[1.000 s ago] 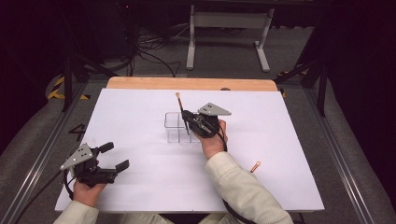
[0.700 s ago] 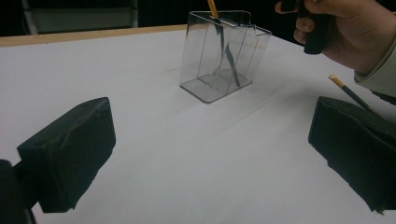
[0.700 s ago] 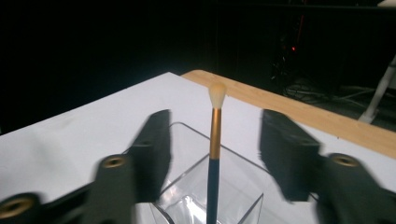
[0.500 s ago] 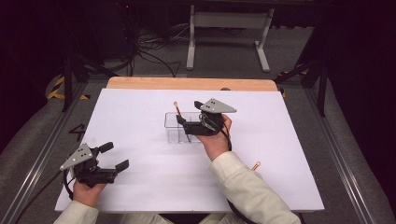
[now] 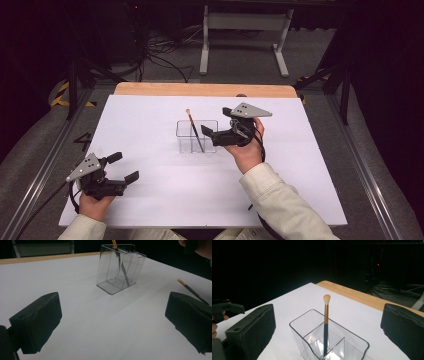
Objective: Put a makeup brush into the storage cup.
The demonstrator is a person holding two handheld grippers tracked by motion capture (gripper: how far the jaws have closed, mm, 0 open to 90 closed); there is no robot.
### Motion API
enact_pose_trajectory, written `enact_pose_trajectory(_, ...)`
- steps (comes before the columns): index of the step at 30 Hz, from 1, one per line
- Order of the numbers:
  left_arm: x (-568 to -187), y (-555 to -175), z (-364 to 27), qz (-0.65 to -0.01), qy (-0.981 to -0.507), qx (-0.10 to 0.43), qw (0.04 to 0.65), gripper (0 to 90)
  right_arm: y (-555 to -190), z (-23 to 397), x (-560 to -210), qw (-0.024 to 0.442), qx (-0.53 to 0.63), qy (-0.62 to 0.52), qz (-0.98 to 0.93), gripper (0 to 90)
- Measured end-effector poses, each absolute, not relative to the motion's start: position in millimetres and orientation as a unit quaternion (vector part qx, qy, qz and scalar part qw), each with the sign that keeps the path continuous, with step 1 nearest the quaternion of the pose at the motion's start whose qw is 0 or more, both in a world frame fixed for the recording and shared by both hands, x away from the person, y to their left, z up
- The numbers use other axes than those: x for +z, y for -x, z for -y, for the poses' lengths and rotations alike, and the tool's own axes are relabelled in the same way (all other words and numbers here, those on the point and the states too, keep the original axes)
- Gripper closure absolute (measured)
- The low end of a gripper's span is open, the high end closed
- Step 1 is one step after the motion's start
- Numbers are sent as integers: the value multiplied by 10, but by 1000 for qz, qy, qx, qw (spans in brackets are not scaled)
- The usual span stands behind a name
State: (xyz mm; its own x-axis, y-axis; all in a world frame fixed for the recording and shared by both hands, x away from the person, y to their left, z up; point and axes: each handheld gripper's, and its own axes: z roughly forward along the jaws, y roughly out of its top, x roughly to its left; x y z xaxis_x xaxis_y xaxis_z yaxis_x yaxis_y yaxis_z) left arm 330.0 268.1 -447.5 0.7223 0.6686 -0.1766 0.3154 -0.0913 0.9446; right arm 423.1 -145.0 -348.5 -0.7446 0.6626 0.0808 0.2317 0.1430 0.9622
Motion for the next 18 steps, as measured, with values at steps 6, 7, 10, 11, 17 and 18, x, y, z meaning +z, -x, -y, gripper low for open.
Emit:
enact_pose_trajectory(6,-4479,-3313,-2667,-340,-724,151,580,14,-4164,1607,-3421,201,580,-313,-725,2)
enact_pose_trajectory(7,-4480,-3316,-2667,-340,-725,151,580,14,-4153,1634,-3404,203,578,-314,-725,1)
enact_pose_trajectory(10,-4480,-3322,-2667,-341,-726,149,578,14,-4119,1714,-3361,206,576,-317,-725,0)
enact_pose_trajectory(11,-4482,-3326,-2661,-341,-725,150,579,15,-4100,1753,-3338,210,573,-319,-725,0)
enact_pose_trajectory(17,-4482,-3340,-2647,-341,-726,152,577,16,-4018,1918,-3287,221,576,-331,-714,0)
enact_pose_trajectory(18,-4482,-3342,-2646,-341,-726,152,577,15,-4008,1936,-3285,223,576,-333,-713,0)
